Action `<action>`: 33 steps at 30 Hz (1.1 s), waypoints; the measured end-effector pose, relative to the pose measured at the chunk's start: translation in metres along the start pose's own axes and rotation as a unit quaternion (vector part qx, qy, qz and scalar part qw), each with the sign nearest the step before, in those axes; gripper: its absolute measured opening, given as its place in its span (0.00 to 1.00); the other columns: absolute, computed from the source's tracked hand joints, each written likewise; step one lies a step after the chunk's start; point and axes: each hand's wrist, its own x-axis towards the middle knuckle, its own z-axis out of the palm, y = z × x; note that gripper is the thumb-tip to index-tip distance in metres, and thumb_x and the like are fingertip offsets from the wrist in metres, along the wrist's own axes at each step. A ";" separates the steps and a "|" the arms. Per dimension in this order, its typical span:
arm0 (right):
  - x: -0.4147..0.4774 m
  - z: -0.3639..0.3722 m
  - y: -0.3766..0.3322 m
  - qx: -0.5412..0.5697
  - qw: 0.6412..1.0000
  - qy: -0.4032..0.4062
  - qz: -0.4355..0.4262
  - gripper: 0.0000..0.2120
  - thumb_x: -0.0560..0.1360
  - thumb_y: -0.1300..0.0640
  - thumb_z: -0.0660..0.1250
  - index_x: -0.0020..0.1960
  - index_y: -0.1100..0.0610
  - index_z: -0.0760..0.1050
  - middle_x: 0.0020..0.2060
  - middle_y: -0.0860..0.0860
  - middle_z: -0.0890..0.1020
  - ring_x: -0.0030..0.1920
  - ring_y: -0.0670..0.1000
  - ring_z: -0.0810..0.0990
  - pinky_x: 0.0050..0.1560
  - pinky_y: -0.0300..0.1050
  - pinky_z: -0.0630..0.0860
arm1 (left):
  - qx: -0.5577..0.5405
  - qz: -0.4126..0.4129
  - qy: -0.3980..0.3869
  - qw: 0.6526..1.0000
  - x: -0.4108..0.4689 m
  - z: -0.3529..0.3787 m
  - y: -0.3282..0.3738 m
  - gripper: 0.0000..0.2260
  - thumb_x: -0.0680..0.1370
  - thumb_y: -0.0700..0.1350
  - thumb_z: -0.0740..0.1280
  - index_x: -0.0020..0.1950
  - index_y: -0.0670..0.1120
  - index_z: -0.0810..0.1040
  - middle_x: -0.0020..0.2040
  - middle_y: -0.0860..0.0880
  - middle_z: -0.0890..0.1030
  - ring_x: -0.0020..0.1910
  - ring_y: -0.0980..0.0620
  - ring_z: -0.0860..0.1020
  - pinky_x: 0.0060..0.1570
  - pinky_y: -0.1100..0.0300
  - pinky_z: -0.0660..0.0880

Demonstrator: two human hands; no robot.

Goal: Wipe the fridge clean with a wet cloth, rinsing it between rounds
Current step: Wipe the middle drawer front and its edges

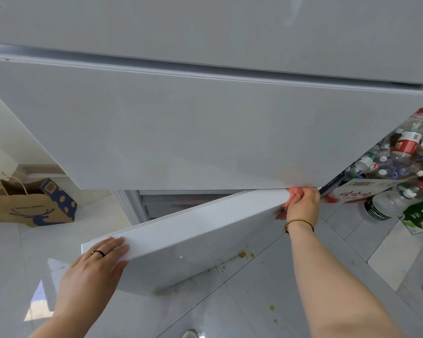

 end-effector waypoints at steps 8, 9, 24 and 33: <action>-0.020 0.008 0.003 -0.034 0.994 -0.065 -0.076 0.12 0.78 0.64 0.55 0.53 0.65 0.75 0.58 0.57 0.75 0.55 0.60 0.76 0.50 0.49 0.74 | -0.064 -0.087 -0.066 0.992 0.005 0.000 0.007 0.13 0.62 0.31 0.76 0.45 0.40 0.84 0.48 0.41 0.83 0.49 0.37 0.81 0.42 0.43 0.77; -0.014 0.005 0.006 -0.027 0.996 -0.061 -0.064 0.11 0.78 0.64 0.55 0.50 0.65 0.76 0.55 0.57 0.76 0.52 0.61 0.76 0.49 0.49 0.75 | -0.066 -0.089 -0.070 0.991 0.004 0.001 0.007 0.13 0.63 0.31 0.75 0.45 0.40 0.84 0.48 0.41 0.83 0.49 0.37 0.81 0.42 0.43 0.77; -0.039 0.010 -0.002 -0.004 0.986 -0.101 -0.132 0.10 0.76 0.65 0.60 0.52 0.65 0.78 0.56 0.56 0.79 0.60 0.55 0.75 0.52 0.42 0.69 | -0.106 -0.127 -0.101 0.981 0.009 0.003 0.001 0.13 0.67 0.34 0.73 0.50 0.42 0.83 0.54 0.43 0.81 0.55 0.39 0.78 0.51 0.41 0.74; -0.086 0.033 -0.015 0.004 0.975 -0.089 -0.203 0.14 0.74 0.62 0.58 0.49 0.68 0.79 0.56 0.63 0.79 0.58 0.62 0.77 0.53 0.49 0.75 | -0.101 -0.046 -0.010 0.994 -0.010 0.009 -0.003 0.09 0.72 0.45 0.67 0.47 0.42 0.83 0.49 0.43 0.83 0.55 0.50 0.70 0.46 0.44 0.75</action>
